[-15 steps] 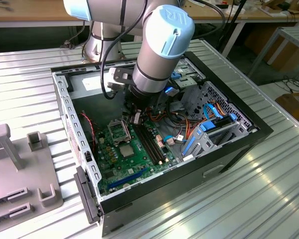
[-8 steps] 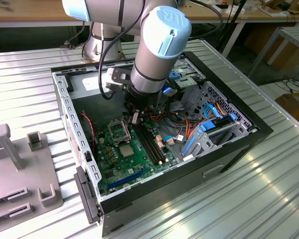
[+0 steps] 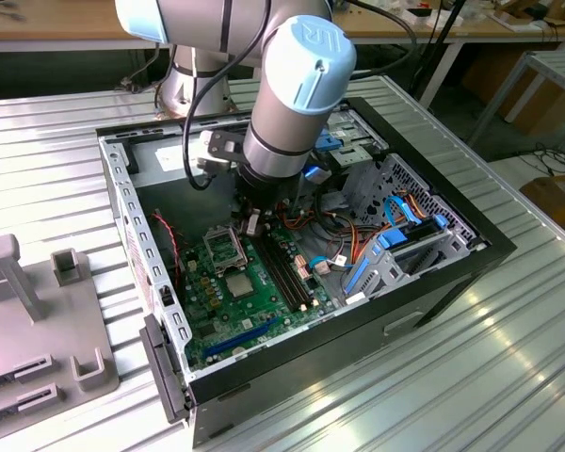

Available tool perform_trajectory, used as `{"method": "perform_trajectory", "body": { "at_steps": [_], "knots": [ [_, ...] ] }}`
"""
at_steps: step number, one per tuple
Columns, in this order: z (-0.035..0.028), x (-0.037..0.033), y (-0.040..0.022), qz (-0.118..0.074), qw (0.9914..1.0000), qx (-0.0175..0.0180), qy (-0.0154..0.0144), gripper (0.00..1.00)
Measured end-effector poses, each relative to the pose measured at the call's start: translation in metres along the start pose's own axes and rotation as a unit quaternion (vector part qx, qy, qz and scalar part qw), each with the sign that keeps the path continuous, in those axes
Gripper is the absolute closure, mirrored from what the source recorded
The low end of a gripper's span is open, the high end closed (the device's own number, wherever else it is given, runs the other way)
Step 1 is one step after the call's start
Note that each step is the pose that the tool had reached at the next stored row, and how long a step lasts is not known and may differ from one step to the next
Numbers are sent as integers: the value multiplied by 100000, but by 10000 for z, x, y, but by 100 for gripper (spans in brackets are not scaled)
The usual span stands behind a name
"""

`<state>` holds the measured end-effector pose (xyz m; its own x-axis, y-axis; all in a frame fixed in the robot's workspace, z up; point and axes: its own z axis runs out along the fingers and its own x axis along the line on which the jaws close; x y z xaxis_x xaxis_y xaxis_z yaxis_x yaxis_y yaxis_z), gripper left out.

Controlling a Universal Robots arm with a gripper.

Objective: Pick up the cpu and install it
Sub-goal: 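Close the cpu cover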

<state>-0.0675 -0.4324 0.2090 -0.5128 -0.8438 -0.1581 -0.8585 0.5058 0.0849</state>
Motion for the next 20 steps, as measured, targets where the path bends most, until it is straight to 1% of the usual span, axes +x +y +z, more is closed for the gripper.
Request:
{"method": "perform_trajectory", "body": {
  "at_steps": [4,12,14,17,20],
  "knots": [
    [-11,5,6,-1,100000,-1,14,89],
    [-60,4,19,1,100000,29,50,89],
    [-64,12,18,-5,100000,72,122,89],
    [-66,21,14,-1,99999,212,367,89],
    [-70,24,13,-11,99999,272,459,89]
  ]
}}
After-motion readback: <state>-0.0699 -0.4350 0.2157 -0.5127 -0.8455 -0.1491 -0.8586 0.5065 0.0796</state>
